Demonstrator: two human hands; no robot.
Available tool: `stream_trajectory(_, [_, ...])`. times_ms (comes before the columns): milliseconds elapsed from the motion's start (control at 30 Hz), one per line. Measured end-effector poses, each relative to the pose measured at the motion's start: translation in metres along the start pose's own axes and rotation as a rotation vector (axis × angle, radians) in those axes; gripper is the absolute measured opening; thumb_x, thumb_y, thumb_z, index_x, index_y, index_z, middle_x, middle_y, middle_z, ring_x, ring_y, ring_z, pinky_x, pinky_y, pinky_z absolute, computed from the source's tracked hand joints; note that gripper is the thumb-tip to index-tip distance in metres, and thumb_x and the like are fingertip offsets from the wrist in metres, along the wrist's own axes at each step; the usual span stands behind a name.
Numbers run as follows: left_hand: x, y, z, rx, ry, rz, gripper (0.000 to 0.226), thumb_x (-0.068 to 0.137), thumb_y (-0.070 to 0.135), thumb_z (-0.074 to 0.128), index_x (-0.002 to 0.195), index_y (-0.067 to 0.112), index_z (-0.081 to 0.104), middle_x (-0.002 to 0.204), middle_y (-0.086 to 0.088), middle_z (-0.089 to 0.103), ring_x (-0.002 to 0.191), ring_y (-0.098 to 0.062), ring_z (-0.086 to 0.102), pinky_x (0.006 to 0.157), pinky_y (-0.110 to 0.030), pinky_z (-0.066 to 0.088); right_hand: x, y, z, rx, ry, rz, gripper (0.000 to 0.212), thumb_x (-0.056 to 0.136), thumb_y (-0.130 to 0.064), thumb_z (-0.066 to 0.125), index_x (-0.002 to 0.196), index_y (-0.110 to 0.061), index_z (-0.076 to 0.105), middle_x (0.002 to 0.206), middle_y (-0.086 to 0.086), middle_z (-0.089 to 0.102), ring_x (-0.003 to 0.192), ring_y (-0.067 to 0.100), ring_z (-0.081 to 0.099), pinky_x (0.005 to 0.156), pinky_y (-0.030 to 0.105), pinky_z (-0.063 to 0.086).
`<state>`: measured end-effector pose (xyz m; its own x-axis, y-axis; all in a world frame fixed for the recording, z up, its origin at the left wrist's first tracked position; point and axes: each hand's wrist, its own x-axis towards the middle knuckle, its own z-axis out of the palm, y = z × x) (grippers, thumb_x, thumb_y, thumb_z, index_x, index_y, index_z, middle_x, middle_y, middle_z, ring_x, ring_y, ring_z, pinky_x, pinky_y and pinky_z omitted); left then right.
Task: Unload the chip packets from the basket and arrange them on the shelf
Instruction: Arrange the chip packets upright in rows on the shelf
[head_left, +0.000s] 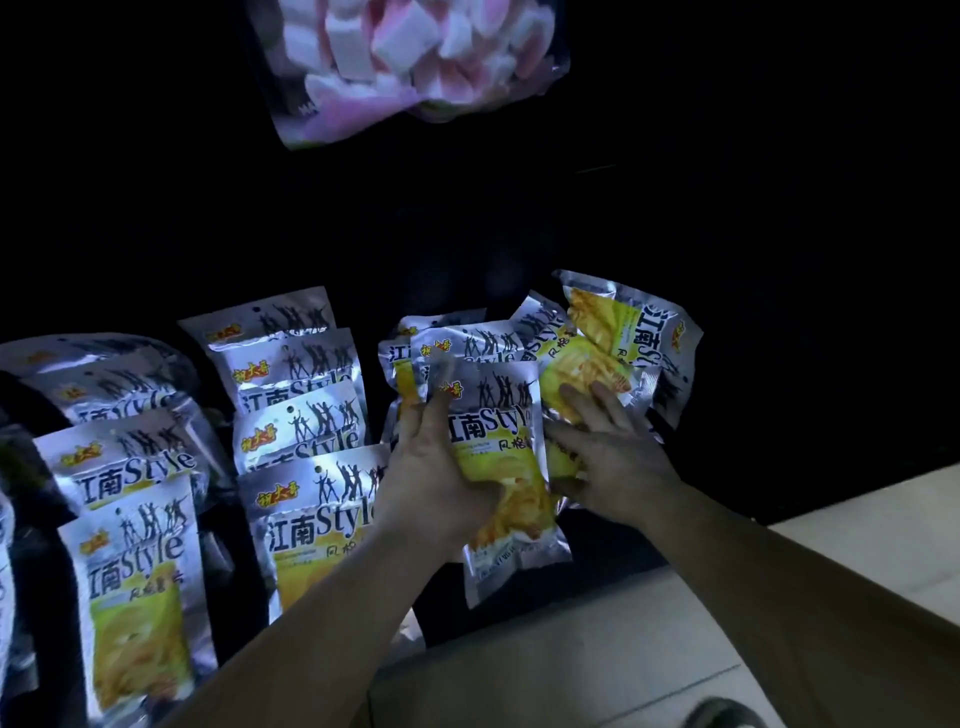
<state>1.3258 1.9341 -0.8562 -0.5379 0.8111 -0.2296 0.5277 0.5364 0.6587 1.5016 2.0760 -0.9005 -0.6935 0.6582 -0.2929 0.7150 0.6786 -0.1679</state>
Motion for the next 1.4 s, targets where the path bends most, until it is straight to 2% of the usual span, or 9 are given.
stream_trajectory(267, [-0.003,-0.01,0.0,0.167,0.108,0.008,0.114,0.074,0.02,0.083,0.159,0.033,0.008,0.155,0.008,0.021,0.127,-0.026,0.053,0.07,-0.035,0.057,-0.026,0.021,-0.023,-0.087,0.014,0.041,0.049,0.096,-0.054,0.058,0.144,-0.051,0.046,0.168,-0.008,0.006,0.155,0.024,-0.009,0.126,0.052,0.006])
stream_trajectory(467, [-0.01,-0.014,0.003,0.083,0.079,0.001,0.117,0.074,0.028,0.084,0.159,0.038,0.005,0.16,0.014,0.013,0.14,-0.029,0.044,0.091,-0.046,0.06,-0.015,-0.009,-0.029,-0.17,0.005,-0.099,0.059,0.088,-0.045,0.067,0.145,-0.044,0.049,0.159,0.0,0.019,0.148,0.029,0.009,0.123,0.047,0.012])
stream_trajectory(633, [-0.006,-0.013,0.006,0.148,0.072,0.006,0.113,0.077,0.029,0.083,0.159,0.034,0.005,0.161,0.005,0.012,0.137,-0.03,0.047,0.091,-0.041,0.059,-0.013,-0.012,-0.005,-0.067,-0.081,-0.053,0.079,0.087,-0.068,0.057,0.156,-0.047,0.023,0.168,-0.008,-0.021,0.152,0.021,-0.028,0.125,0.054,-0.003])
stream_trajectory(767, [0.0,-0.008,0.003,0.105,0.085,0.015,0.11,0.074,0.024,0.083,0.16,0.029,0.014,0.148,0.003,0.026,0.129,-0.029,0.051,0.085,-0.036,0.057,-0.02,0.001,0.0,-0.114,-0.085,-0.046,0.076,0.084,-0.071,0.059,0.151,-0.05,0.03,0.164,-0.009,-0.033,0.149,0.018,-0.035,0.125,0.054,-0.003])
stream_trajectory(967, [-0.011,-0.004,-0.022,0.05,0.039,0.048,0.111,0.076,0.016,0.084,0.162,0.028,0.014,0.158,0.002,0.023,0.134,-0.027,0.048,0.086,-0.029,0.055,-0.032,0.014,-0.013,-0.272,-0.123,-0.031,0.076,0.082,-0.028,0.074,0.148,-0.045,0.039,0.161,-0.005,-0.039,0.146,0.022,-0.041,0.125,0.054,-0.008])
stream_trajectory(1133, [-0.042,0.002,-0.004,0.087,-0.071,0.024,0.113,0.082,0.026,0.082,0.163,0.028,0.004,0.166,0.002,0.008,0.149,-0.026,0.032,0.105,-0.036,0.047,-0.046,-0.012,-0.036,-0.419,-0.174,-0.046,0.082,0.081,-0.026,0.07,0.155,-0.036,0.034,0.168,0.003,-0.023,0.15,0.031,-0.032,0.123,0.06,-0.006])
stream_trajectory(1233, [-0.049,-0.003,0.014,0.109,-0.095,-0.003,0.109,0.086,0.033,0.078,0.163,0.025,0.001,0.165,-0.004,0.011,0.138,-0.029,0.046,0.098,-0.034,0.049,-0.047,-0.023,-0.033,-0.127,-0.108,-0.052,0.073,0.077,-0.034,0.074,0.142,-0.035,0.042,0.171,-0.004,-0.006,0.156,0.027,-0.017,0.125,0.056,0.003])
stream_trajectory(1300, [-0.049,-0.007,0.019,0.089,-0.094,-0.018,0.108,0.086,0.034,0.077,0.162,0.025,0.002,0.164,-0.006,0.011,0.137,-0.03,0.046,0.1,-0.036,0.05,-0.049,-0.026,-0.02,0.065,-0.102,-0.038,0.078,0.076,-0.033,0.077,0.142,-0.038,0.036,0.17,-0.008,0.002,0.157,0.024,-0.009,0.124,0.053,0.013])
stream_trajectory(1400, [-0.046,-0.008,0.019,0.035,-0.09,-0.026,0.107,0.084,0.031,0.079,0.162,0.028,0.006,0.165,-0.003,0.011,0.137,-0.028,0.047,0.098,-0.037,0.052,-0.052,-0.021,0.001,0.031,-0.157,0.007,0.123,0.073,-0.036,0.081,0.157,-0.041,-0.008,0.168,-0.018,-0.014,0.154,0.018,-0.021,0.126,0.049,0.01])
